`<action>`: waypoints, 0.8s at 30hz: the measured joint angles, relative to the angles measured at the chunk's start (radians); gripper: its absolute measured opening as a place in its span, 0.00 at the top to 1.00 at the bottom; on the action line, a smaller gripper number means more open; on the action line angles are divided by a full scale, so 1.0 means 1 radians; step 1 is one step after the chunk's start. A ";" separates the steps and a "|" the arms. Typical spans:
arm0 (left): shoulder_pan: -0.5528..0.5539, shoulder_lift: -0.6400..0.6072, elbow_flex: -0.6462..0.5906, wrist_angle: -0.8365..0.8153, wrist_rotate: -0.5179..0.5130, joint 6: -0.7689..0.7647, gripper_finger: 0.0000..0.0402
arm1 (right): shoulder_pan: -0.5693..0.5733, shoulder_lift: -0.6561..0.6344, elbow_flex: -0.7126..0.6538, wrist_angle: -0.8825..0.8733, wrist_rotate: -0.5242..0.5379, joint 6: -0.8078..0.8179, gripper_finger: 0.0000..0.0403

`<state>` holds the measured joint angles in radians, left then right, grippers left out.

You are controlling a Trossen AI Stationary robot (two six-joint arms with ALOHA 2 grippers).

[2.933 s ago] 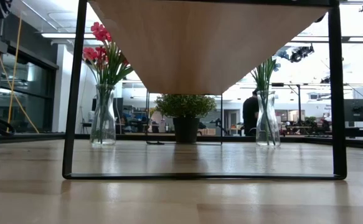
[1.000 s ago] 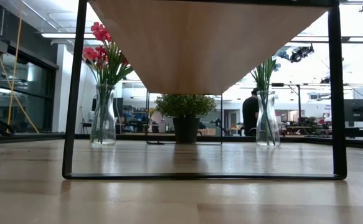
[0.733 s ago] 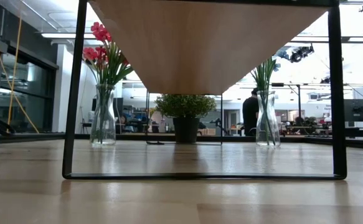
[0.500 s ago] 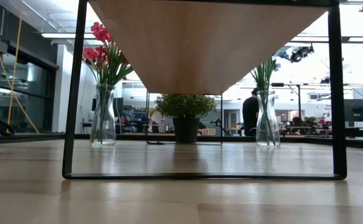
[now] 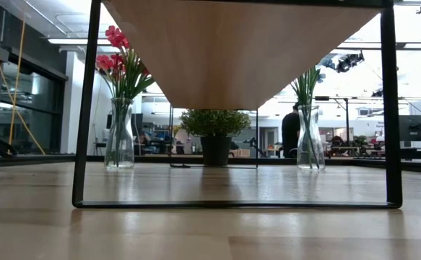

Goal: Pick and place flowers into a vace then onto a shelf
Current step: Put the violet flowers into the right transparent vase

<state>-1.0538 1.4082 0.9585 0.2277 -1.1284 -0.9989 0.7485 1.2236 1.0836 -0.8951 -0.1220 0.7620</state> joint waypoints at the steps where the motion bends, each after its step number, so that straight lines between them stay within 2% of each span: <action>1: 0.000 0.000 0.000 0.000 0.007 0.000 0.38 | -0.006 0.010 0.000 0.000 0.001 0.001 0.82; 12: 0.000 0.000 0.000 -0.024 0.065 -0.001 0.38 | -0.037 0.097 0.000 0.062 0.000 -0.002 0.82; 24: 0.000 0.000 0.000 -0.065 0.065 -0.001 0.38 | -0.037 0.170 0.000 0.107 -0.005 0.008 0.82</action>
<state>-1.0538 1.4082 0.9585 0.1630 -1.0634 -1.0000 0.7116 1.3941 1.0836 -0.7877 -0.1268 0.7700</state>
